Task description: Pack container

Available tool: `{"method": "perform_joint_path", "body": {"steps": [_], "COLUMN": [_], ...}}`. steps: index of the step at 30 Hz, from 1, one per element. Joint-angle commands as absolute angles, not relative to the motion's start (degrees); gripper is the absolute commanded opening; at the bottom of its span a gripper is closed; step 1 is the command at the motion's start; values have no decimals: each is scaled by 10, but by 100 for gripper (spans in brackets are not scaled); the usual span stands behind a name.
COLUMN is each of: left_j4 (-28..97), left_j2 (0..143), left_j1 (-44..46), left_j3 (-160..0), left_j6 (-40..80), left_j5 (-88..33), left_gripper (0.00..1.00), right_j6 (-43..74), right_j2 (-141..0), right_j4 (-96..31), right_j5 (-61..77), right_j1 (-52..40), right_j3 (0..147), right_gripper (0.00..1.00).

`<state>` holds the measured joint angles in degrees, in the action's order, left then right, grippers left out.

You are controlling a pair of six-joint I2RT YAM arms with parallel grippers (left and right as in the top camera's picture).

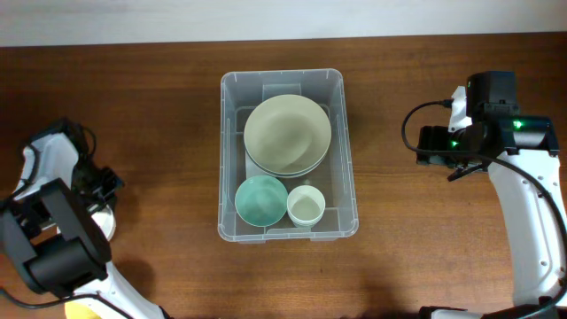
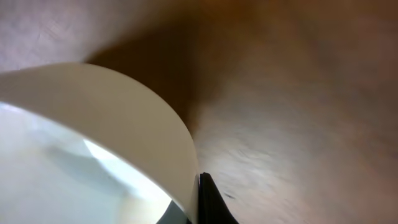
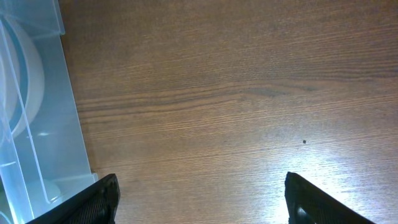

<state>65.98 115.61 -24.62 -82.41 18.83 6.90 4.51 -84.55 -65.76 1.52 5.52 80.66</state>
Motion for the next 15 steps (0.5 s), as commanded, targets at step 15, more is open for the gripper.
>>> {"method": "perform_joint_path", "body": {"steps": [15], "left_j4": [690], "left_j2": [923], "left_j1": [102], "left_j3": [-973], "left_j6": [177], "left_j5": [-15], "left_gripper": [1], "right_j6": [50], "right_j2": [-844], "right_j4": [-658], "right_j5": [10], "right_j1": [54], "right_j3": [807], "right_gripper": [80]}}
